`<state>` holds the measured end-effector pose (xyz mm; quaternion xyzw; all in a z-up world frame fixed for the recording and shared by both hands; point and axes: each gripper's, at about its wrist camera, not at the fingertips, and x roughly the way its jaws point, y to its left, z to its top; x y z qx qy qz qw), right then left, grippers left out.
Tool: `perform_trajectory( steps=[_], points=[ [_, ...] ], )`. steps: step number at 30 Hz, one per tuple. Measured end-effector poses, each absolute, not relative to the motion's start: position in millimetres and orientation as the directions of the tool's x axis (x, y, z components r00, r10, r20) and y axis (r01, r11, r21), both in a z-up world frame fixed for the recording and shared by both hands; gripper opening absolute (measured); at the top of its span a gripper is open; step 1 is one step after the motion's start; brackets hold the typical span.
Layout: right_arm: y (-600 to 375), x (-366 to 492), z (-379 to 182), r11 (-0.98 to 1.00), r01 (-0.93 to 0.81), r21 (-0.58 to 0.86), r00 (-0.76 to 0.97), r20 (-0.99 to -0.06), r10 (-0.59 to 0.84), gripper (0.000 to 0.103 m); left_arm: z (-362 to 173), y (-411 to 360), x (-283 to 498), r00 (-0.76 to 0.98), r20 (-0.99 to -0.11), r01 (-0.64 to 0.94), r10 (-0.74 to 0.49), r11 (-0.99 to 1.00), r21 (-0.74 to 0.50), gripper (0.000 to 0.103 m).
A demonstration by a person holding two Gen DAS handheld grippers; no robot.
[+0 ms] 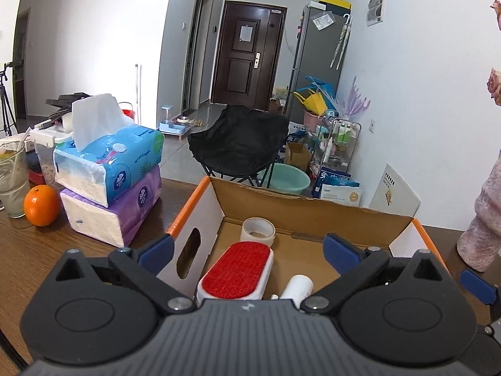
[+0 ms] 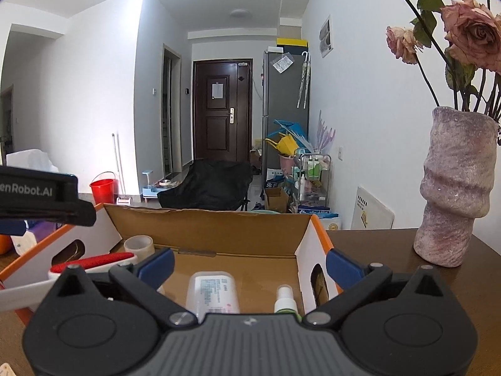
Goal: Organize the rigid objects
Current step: 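Open both tools to drop the spray bottle and plastic box into the box, then withdraw both tools from the box toward the remaining table items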
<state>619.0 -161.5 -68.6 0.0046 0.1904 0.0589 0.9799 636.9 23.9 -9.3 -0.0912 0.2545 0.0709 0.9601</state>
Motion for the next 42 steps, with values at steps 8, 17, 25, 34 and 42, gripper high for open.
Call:
perform_trajectory(
  steps=[8,17,25,34,42],
  points=[
    [-161,613,-68,0.994,-0.108,0.037,0.927,-0.356,0.114,0.103,-5,21,628,0.87,-0.484,-0.175,0.095,0.977,-0.122,0.103],
    [-166,588,-63,0.993,-0.109,0.048,0.942,-0.314,0.119,0.103,-2,26,602,0.895,-0.431,-0.187,0.116,0.974,-0.125,0.103],
    [-169,561,-61,0.995,-0.092,0.037,0.953,-0.286,0.098,0.103,0,27,576,0.91,-0.397,-0.176,0.116,0.977,-0.118,0.103],
    [-171,525,-62,0.996,-0.079,0.052,0.951,-0.297,0.09,0.103,-1,30,538,0.911,-0.393,-0.182,0.129,0.978,-0.1,0.103],
    [-166,486,-65,0.995,-0.09,0.049,0.948,-0.302,0.101,0.103,-3,41,500,0.909,-0.383,-0.215,0.165,0.972,-0.09,0.103]
  ],
)
